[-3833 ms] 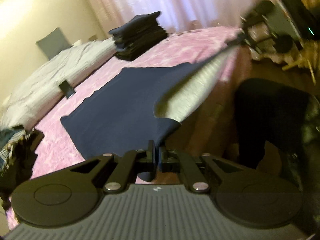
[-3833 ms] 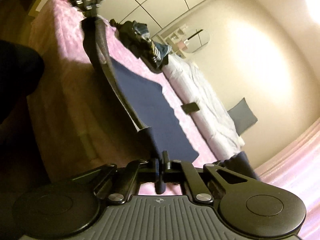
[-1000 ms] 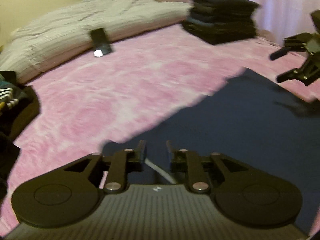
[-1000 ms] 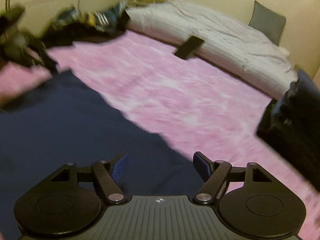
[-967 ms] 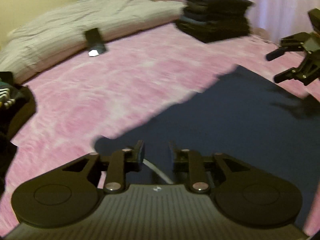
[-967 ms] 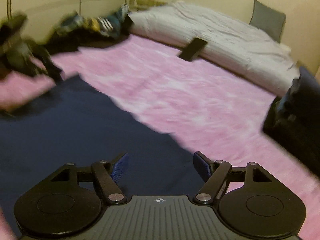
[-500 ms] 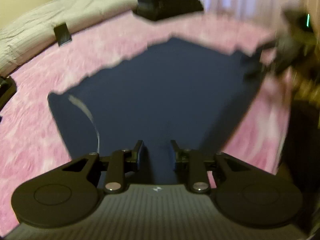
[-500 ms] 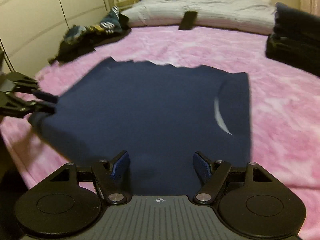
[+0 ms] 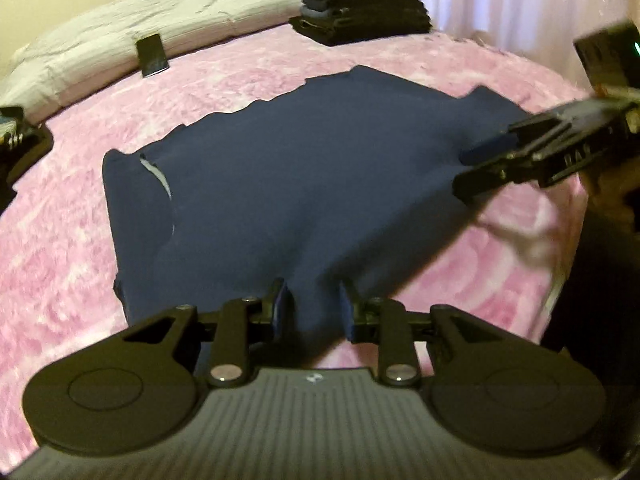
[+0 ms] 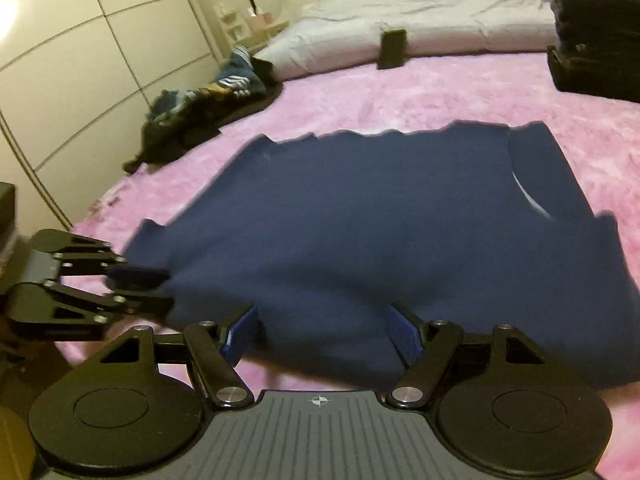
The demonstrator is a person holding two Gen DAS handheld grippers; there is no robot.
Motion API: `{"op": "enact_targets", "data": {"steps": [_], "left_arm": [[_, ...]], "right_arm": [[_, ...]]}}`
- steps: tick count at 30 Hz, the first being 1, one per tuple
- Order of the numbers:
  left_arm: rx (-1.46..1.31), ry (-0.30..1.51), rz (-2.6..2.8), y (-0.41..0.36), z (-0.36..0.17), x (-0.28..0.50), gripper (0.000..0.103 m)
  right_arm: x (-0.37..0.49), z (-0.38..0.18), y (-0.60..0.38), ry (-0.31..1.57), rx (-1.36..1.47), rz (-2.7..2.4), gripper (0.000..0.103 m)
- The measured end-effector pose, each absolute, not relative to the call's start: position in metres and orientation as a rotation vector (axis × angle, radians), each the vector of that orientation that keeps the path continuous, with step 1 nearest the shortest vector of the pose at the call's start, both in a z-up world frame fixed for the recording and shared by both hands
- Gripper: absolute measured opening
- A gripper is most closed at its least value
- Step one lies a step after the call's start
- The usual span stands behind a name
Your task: Fold clothes
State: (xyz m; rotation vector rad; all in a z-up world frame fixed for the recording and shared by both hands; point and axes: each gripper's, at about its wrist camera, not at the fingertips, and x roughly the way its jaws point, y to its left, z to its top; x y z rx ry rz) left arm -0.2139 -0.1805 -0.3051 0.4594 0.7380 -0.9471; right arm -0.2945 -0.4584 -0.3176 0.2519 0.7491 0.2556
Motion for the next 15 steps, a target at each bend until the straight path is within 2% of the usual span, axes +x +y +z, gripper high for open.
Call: {"op": "enact_targets", "data": {"steps": [4, 10, 15], "left_arm": [[0.404, 0.755, -0.883, -0.168, -0.298, -0.208, 0.025], [0.331, 0.804, -0.813, -0.152, -0.31, -0.197, 0.028], [0.377, 0.757, -0.789, -0.152, -0.296, -0.211, 0.027]], "right_arm": [[-0.309, -0.305, -0.468, 0.725, 0.226, 0.175, 0.074], [-0.324, -0.314, -0.501, 0.732, 0.332, 0.095, 0.074], [-0.336, -0.3, -0.502, 0.693, 0.348, 0.048, 0.074]]}}
